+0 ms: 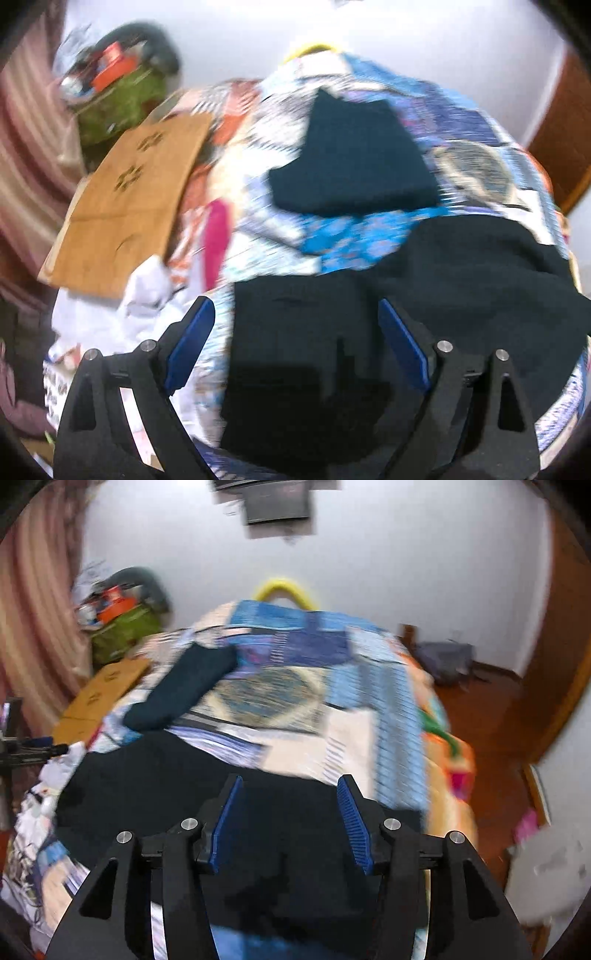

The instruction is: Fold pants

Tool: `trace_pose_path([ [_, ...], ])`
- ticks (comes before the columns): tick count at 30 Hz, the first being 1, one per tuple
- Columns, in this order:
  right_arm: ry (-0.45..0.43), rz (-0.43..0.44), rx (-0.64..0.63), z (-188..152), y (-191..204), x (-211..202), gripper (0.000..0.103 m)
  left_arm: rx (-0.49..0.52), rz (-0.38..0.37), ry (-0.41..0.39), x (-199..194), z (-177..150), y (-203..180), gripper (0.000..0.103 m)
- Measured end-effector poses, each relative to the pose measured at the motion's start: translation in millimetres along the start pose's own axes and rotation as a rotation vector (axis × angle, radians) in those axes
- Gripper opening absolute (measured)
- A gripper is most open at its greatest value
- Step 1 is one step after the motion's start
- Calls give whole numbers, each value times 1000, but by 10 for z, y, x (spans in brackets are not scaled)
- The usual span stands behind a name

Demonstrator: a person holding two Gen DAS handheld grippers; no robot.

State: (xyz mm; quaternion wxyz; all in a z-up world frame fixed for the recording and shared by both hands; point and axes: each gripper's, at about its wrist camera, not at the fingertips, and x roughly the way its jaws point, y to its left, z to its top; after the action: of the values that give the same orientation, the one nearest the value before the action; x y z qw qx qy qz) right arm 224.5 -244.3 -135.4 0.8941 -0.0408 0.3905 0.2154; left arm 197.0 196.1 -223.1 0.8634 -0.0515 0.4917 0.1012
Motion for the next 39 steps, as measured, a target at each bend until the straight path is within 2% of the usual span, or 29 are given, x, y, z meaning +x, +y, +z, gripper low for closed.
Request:
trace_pose_path([
  [2, 31, 65, -44, 179, 263, 327, 49, -41, -3, 58, 185, -67, 244, 90],
  [6, 96, 159, -97, 356, 687, 839, 49, -68, -30, 134, 465, -233, 438, 89],
  [7, 125, 191, -113, 408, 810, 1023, 49, -72, -36, 139, 518, -278, 458, 85],
  [9, 161, 223, -137, 457, 947, 1210, 49, -90, -51, 164, 650, -343, 498, 69],
  [10, 180, 239, -148, 480, 1037, 1337, 49, -100, -69, 181, 717, -359, 513, 64],
  [11, 200, 257, -159, 495, 1124, 1461, 49, -115, -92, 196, 777, -382, 535, 61],
  [14, 259, 300, -203, 530, 1333, 1719, 49, -103, -90, 169, 785, -392, 501, 61],
  [16, 306, 310, -250, 505, 1480, 1914, 49, -81, -97, 157, 758, -393, 450, 54],
  [17, 329, 315, -268, 489, 1531, 1990, 49, -60, -112, 154, 740, -392, 400, 33],
  [18, 358, 320, -288, 468, 1595, 2080, 49, -40, -131, 160, 732, -392, 368, 23],
  [21, 404, 327, -343, 378, 1752, 2238, 48, 40, -65, 145, 727, -413, 207, 22],
  [23, 390, 328, -397, 324, 1843, 2224, 34, 55, -32, 130, 721, -444, 175, 20],
  [24, 382, 309, -427, 298, 1876, 2198, 21, 59, -21, 125, 715, -448, 183, 19],
  [26, 345, 268, -478, 242, 1924, 2147, 13, 74, 50, 104, 687, -473, 195, 7],
  [27, 335, 250, -487, 229, 1924, 2136, 9, 80, 76, 101, 687, -477, 215, 7],
  [29, 326, 226, -470, 248, 1892, 2160, 8, 65, 109, 94, 682, -504, 294, 8],
  [31, 348, 214, -425, 277, 1839, 2199, 9, 74, 209, 96, 715, -521, 358, 5],
  [32, 354, 208, -423, 279, 1842, 2202, 9, 49, 211, 104, 721, -527, 444, 5],
  [33, 356, 201, -428, 282, 1860, 2184, 11, 15, 179, 118, 705, -526, 531, 5],
  [34, 352, 196, -434, 303, 1871, 2124, 12, -32, 105, 136, 647, -510, 634, 5],
  [36, 342, 191, -430, 338, 1889, 1994, 15, -65, 39, 124, 503, -495, 708, 7],
  [38, 309, 192, -410, 395, 1863, 1769, 16, -46, 39, 73, 256, -495, 708, 12],
  [39, 285, 200, -405, 422, 1844, 1627, 16, -31, 42, 58, 172, -489, 690, 20],
])
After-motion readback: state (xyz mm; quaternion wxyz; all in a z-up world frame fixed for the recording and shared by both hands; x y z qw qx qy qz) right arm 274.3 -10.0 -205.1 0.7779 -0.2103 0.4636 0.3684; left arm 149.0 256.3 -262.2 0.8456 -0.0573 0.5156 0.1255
